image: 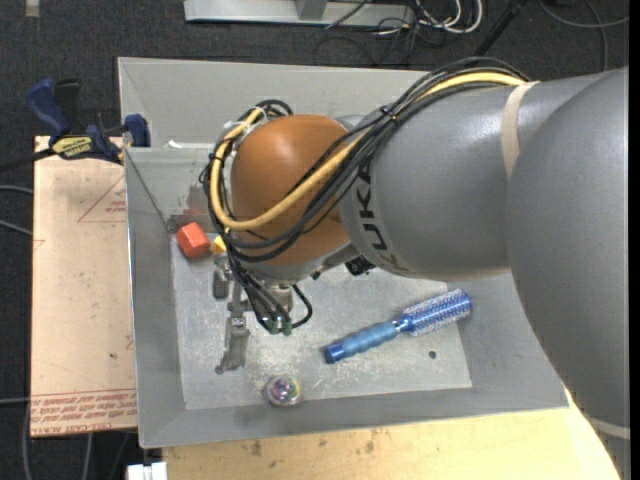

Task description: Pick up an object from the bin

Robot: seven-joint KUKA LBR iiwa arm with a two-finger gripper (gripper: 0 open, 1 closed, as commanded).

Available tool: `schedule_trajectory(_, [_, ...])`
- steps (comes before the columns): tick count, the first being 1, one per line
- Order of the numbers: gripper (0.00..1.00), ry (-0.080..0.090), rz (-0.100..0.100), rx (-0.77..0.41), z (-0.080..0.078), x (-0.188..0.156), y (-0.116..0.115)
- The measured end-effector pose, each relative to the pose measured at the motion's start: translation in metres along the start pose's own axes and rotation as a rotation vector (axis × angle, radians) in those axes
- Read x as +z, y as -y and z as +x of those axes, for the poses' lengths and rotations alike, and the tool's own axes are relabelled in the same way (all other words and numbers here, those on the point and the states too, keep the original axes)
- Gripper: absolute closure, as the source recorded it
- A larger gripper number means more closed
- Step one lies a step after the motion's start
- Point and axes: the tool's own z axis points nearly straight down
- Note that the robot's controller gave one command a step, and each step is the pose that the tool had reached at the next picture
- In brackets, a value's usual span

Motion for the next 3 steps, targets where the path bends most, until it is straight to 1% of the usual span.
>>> schedule_trajectory(1, [0.0,0.004,0.003,-0.004,-0.038,0.062,0.063])
schedule_trajectory(2, [0.0,0.015,-0.001,-0.088,-0.098,0.051,0.079])
schedule_trajectory(3, [0.0,0.013,-0.002,-0.101,-0.121,0.056,0.084])
